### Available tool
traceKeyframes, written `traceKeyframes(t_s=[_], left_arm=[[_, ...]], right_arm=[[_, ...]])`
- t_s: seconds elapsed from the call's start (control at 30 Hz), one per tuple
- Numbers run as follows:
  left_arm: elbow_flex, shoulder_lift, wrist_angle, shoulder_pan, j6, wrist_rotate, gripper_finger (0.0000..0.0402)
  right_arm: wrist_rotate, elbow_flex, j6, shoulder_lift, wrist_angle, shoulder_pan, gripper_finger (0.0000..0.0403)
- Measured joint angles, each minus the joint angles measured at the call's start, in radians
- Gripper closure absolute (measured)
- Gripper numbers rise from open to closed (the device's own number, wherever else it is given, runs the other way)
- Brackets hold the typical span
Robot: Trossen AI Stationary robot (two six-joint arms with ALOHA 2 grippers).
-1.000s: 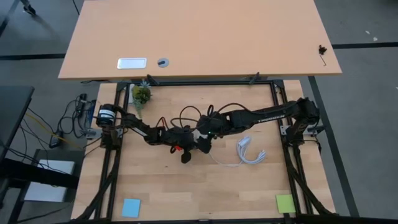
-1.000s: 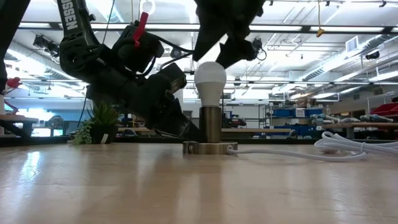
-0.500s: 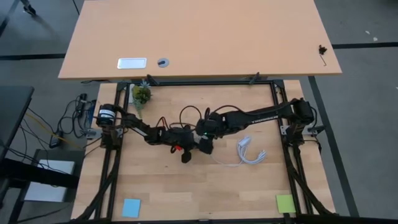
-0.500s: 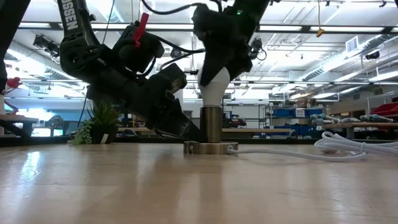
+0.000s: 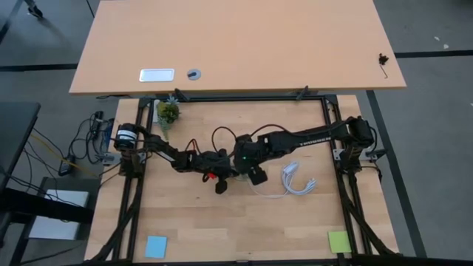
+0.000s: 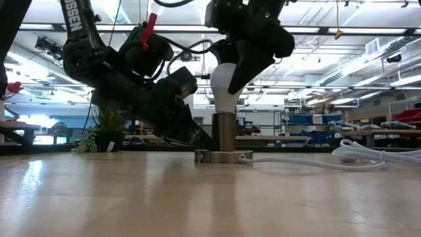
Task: Screw lightbulb
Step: Remove the lightbulb from the lamp socket
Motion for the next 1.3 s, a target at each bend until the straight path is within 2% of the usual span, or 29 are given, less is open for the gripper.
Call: traceKeyframes(t_s=[0.13, 0.27, 0.57, 0.83, 1.2, 1.3], left_arm=[[0.0, 0.0, -0.002, 0.0, 0.0, 0.001, 0.0402], [0.0, 0.0, -0.003, -0.001, 0.001, 0.004, 0.0402], [0.0, 0.0, -0.004, -0.001, 0.0, 0.004, 0.0402], [0.0, 0.0, -0.004, -0.001, 0.0, 0.004, 0.0402], [0.0, 0.0, -0.004, -0.001, 0.001, 0.004, 0.0402], [0.0, 0.0, -0.004, -0.001, 0.002, 0.004, 0.0402]], right_arm=[[0.001, 0.0, 0.103, -0.005, 0.005, 0.012, 0.0092], [0.007, 0.0, 0.129, -0.016, 0.024, 0.034, 0.0093], [0.11, 0.001, 0.168, -0.055, 0.048, 0.061, 0.0083], [0.088, 0.002, 0.289, -0.08, 0.022, 0.037, 0.0126], [0.101, 0.0, 0.374, -0.127, -0.196, 0.061, 0.0132], [0.101, -0.064, 0.403, -0.159, -0.171, 0.063, 0.0144]])
